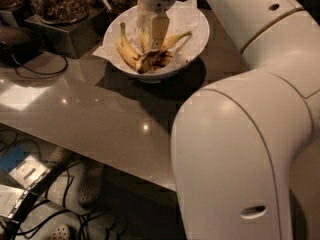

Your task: Pick banana from white bowl

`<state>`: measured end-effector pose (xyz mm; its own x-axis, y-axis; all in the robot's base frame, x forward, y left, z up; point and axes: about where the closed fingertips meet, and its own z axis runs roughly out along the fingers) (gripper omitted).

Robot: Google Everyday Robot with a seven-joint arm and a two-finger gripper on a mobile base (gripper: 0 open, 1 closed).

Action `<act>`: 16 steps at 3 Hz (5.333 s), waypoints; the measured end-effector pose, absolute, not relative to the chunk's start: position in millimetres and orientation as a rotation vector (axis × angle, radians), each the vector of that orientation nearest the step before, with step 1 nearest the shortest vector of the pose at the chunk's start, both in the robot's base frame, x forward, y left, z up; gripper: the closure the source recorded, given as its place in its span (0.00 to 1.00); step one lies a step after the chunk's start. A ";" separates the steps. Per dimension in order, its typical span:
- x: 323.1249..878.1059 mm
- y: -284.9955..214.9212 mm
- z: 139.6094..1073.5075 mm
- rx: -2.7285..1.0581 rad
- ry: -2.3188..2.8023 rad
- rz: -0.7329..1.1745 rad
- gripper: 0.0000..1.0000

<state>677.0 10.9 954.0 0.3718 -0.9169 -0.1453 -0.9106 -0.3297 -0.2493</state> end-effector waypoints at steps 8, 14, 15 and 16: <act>698.9 4.8 909.3 -2.540 1.560 -0.090 0.42; 687.4 2.3 887.1 -2.542 1.549 0.016 0.63; 687.4 2.3 887.1 -2.542 1.549 0.015 0.86; 687.4 2.3 887.1 -2.542 1.549 0.015 1.00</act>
Offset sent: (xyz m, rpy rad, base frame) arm -0.0099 -0.0505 -0.0235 -0.1474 0.1471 -0.0024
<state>687.4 2.3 887.1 0.4620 -0.8819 -0.0943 -0.8836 -0.4484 -0.1350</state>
